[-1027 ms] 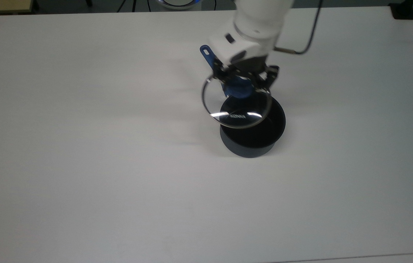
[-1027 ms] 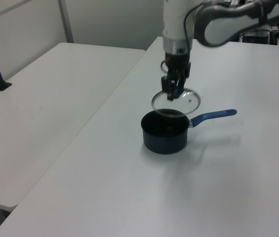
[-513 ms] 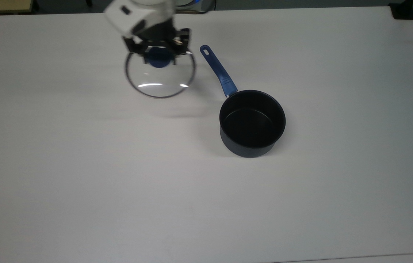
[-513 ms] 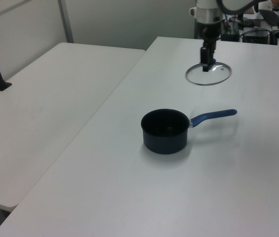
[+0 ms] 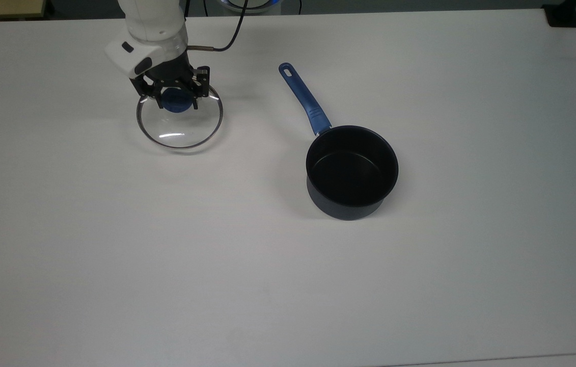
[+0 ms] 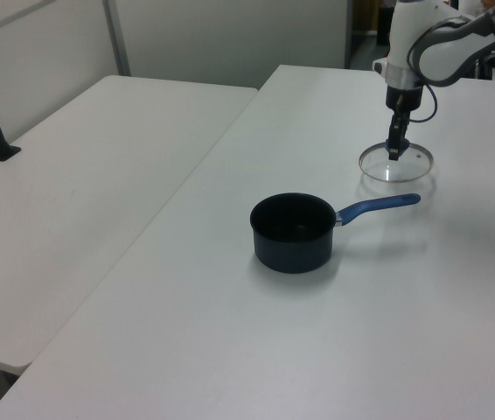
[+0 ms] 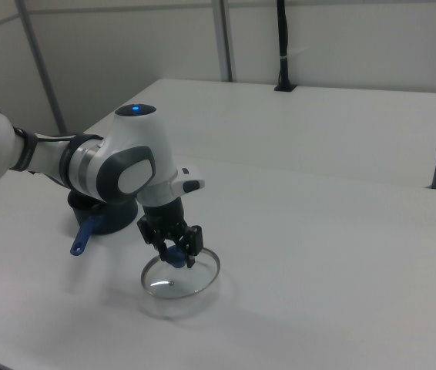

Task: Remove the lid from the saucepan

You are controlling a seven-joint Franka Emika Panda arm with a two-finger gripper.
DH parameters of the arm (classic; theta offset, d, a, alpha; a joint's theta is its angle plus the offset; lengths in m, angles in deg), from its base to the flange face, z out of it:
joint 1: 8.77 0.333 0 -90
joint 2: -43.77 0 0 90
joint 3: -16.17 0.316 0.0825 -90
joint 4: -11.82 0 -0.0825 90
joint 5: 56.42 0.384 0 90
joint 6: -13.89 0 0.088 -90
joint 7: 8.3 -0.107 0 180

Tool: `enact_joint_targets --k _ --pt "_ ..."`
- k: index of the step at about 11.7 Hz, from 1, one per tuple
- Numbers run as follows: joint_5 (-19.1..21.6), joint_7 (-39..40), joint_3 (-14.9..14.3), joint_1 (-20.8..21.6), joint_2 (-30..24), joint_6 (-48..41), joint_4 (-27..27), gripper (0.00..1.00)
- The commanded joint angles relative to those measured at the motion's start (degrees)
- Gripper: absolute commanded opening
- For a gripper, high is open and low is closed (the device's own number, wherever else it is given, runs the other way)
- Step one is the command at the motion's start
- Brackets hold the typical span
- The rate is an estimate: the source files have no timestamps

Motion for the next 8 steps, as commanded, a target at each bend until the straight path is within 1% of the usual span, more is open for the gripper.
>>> enact_joint_targets --k 1,2,3,4,5,6,7,8 --pt "-1.4 -0.3 0.7 0.6 2.3 1.4 0.5 0.45" --pt "-2.5 -1.5 0.7 0.7 3.6 1.4 0.3 0.47" --pt "-2.9 -2.4 0.7 0.7 3.8 1.4 0.3 0.54" --pt "-3.0 -2.4 0.7 0.7 3.6 1.0 0.2 0.64" --pt "-3.0 -2.6 0.7 0.6 3.5 0.3 -1.1 0.82" --pt "-2.9 -5.3 0.8 0.7 2.2 -2.7 -4.1 1.0" --pt "-2.8 -7.5 0.8 0.7 1.7 -9.6 -10.7 1.0" --pt "-2.3 -8.0 0.9 2.1 2.1 -18.6 -19.7 1.0"
